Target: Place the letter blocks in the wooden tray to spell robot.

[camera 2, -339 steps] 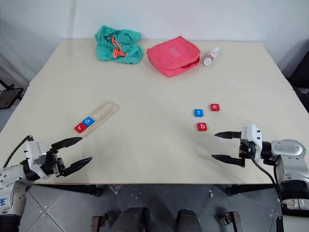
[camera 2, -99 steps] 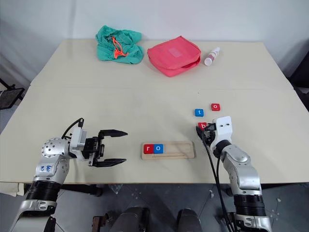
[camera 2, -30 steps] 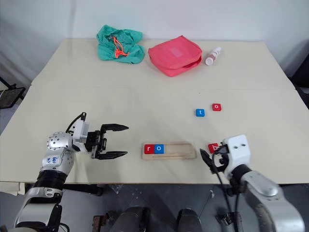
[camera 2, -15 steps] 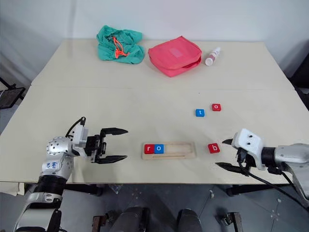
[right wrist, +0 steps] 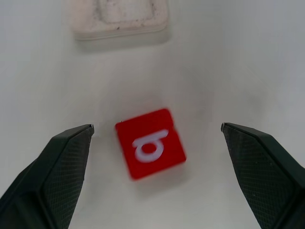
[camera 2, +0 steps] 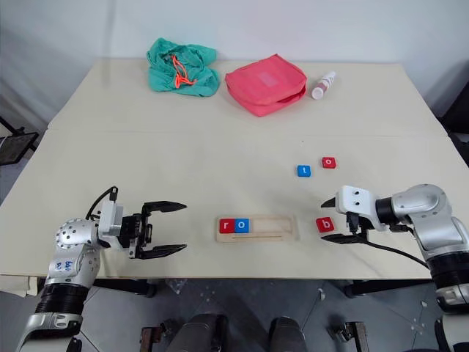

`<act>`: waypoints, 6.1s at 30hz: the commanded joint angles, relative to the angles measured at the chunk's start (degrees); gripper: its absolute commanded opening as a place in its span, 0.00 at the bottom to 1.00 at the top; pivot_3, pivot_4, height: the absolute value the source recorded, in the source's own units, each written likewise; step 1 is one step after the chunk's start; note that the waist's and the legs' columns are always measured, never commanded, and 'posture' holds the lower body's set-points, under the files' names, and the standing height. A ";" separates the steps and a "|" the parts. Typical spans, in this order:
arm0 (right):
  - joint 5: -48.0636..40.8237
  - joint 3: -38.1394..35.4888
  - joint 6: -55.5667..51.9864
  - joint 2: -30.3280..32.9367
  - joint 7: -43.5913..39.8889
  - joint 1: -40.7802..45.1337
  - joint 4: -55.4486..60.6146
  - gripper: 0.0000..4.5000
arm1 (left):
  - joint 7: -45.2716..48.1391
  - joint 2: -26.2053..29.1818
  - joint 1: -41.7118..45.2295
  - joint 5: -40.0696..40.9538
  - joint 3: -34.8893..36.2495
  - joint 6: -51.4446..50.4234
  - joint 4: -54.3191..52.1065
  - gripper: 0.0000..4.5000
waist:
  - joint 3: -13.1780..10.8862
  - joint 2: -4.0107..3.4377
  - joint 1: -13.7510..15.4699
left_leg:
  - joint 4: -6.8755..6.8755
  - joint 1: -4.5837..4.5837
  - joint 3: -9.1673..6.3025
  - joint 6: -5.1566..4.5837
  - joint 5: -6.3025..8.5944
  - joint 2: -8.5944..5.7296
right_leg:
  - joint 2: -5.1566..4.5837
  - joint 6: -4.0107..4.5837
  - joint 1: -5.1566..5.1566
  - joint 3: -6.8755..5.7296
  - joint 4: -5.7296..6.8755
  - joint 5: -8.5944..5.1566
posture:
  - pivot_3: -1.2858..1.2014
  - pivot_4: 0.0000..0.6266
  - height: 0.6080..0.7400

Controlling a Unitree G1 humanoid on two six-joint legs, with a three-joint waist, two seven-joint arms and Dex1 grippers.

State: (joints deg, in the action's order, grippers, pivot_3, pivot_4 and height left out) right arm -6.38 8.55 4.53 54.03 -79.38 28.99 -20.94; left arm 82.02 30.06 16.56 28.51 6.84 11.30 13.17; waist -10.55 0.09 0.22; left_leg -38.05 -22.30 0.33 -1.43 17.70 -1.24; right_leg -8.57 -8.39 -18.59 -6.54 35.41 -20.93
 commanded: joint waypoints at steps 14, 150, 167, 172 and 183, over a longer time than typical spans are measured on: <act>3.44 1.48 4.61 -0.66 -1.88 3.71 -6.74 0.33 | -2.22 1.45 -2.19 1.75 1.41 -0.69 -4.57 1.00 | 0.00 0.01 -0.17 | -0.08 0.06 0.03 0.01 0.00 0.00 | 0.00 0.00 0.10 0.01 -0.02 0.00 | 0.52 0.24 1.00; -15.16 -29.97 -43.67 -23.79 51.78 -24.11 41.27 1.00 | 5.67 0.62 7.27 0.62 -0.06 4.44 11.19 1.00 | -0.04 -0.05 -0.27 | 0.10 0.02 0.08 0.06 0.05 0.00 | 0.03 0.00 -0.18 0.08 0.22 0.00 | 0.52 0.24 1.00; -10.96 -23.52 -33.06 -23.74 51.26 -1.57 12.87 1.00 | 2.94 1.75 1.10 1.97 0.84 0.97 1.73 1.00 | -0.08 -0.12 -0.54 | 0.10 0.07 0.17 0.06 0.05 0.03 | 0.04 0.00 -0.21 0.19 0.23 0.00 | 0.52 0.24 1.00; -7.26 -20.41 -23.33 -25.28 51.01 8.84 -5.28 1.00 | 1.17 2.16 -1.05 2.26 1.57 -0.47 -1.64 1.00 | -0.11 -0.16 -0.54 | 0.10 0.02 0.17 0.05 0.04 0.00 | 0.02 0.00 -0.24 0.20 0.22 0.00 | 0.52 0.24 1.00; -2.64 -19.16 -10.59 -29.12 55.97 17.68 -27.58 1.00 | -0.43 2.73 -2.48 2.16 2.65 -1.28 -3.73 1.00 | -0.13 -0.21 -1.46 | 0.12 0.02 0.10 0.06 0.04 0.02 | 0.03 0.00 -0.25 0.16 0.27 0.00 | 0.52 0.24 1.00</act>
State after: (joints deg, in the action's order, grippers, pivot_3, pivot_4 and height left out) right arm -9.41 -10.11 -7.71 24.94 -24.42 46.52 -47.64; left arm 81.90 32.23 14.64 29.34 8.47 9.94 11.56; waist -10.68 -0.11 -1.24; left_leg -37.93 -22.28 0.40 -1.37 17.74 -1.22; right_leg -8.54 -8.39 -18.83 -6.39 35.69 -20.94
